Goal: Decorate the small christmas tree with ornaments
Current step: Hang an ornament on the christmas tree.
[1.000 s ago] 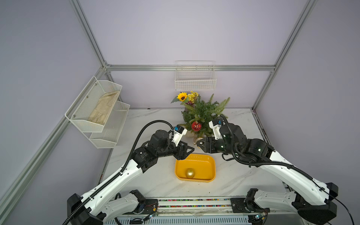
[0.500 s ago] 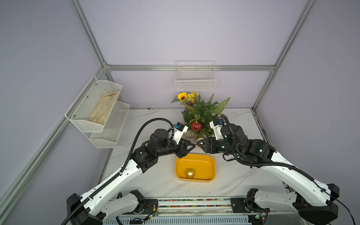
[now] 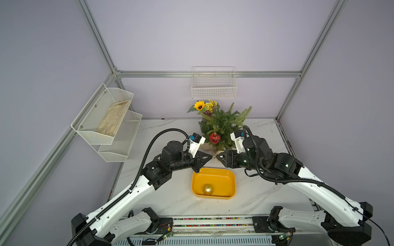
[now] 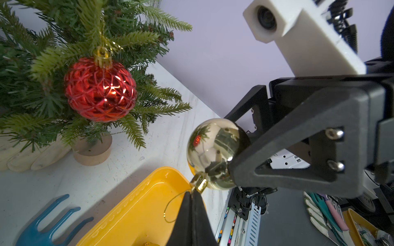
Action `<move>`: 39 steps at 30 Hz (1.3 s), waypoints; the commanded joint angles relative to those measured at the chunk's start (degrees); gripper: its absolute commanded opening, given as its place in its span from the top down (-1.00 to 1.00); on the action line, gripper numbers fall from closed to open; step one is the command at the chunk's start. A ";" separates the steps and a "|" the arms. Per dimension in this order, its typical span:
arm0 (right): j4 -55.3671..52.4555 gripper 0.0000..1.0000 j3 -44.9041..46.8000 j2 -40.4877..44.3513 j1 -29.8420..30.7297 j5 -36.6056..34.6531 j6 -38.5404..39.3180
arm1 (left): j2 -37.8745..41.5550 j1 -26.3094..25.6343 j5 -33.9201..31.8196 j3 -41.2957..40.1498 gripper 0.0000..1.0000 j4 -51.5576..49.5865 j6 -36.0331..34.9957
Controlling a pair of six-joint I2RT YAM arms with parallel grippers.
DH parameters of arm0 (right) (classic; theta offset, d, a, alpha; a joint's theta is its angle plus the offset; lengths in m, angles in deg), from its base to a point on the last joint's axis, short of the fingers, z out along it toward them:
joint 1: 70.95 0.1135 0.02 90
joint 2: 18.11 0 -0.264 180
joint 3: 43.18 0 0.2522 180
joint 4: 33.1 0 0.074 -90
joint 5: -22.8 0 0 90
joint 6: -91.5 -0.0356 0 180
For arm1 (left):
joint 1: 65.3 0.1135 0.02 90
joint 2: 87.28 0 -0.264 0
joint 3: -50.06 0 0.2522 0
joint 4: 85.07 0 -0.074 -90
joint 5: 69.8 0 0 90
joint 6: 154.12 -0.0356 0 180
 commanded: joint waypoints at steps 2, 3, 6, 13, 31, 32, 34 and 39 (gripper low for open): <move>0.30 -0.13 0.11 1.24 -0.25 -1.97 0.17 | 1.87 -0.33 -0.64 4.29 1.00 1.49 -1.18; 0.26 -0.13 0.10 1.26 -0.22 -2.27 0.20 | 1.83 -0.29 -0.97 4.36 1.00 1.08 -1.32; 0.21 -0.13 0.04 1.48 -0.20 -2.80 0.15 | 1.74 -0.31 -0.96 4.28 1.00 0.31 -1.64; 0.26 -0.11 -0.71 2.52 -0.19 -4.56 0.37 | 1.32 -0.31 -2.08 4.40 0.99 -0.75 -2.07; -1.02 -0.09 -2.83 4.28 -0.19 -7.48 1.27 | -2.48 -0.31 -2.21 8.85 0.99 0.17 -2.10; -1.44 -0.09 -2.96 4.41 -0.24 -7.91 1.25 | -3.03 -0.32 -1.77 9.25 0.99 0.19 -2.01; -2.52 -0.09 -3.24 4.60 -0.23 -9.00 1.34 | -4.09 -0.38 -0.87 9.89 0.99 0.62 -1.55; -4.28 -0.09 -3.39 4.94 -0.21 -11.25 1.17 | -6.35 -0.70 -0.15 10.94 0.99 2.02 -1.13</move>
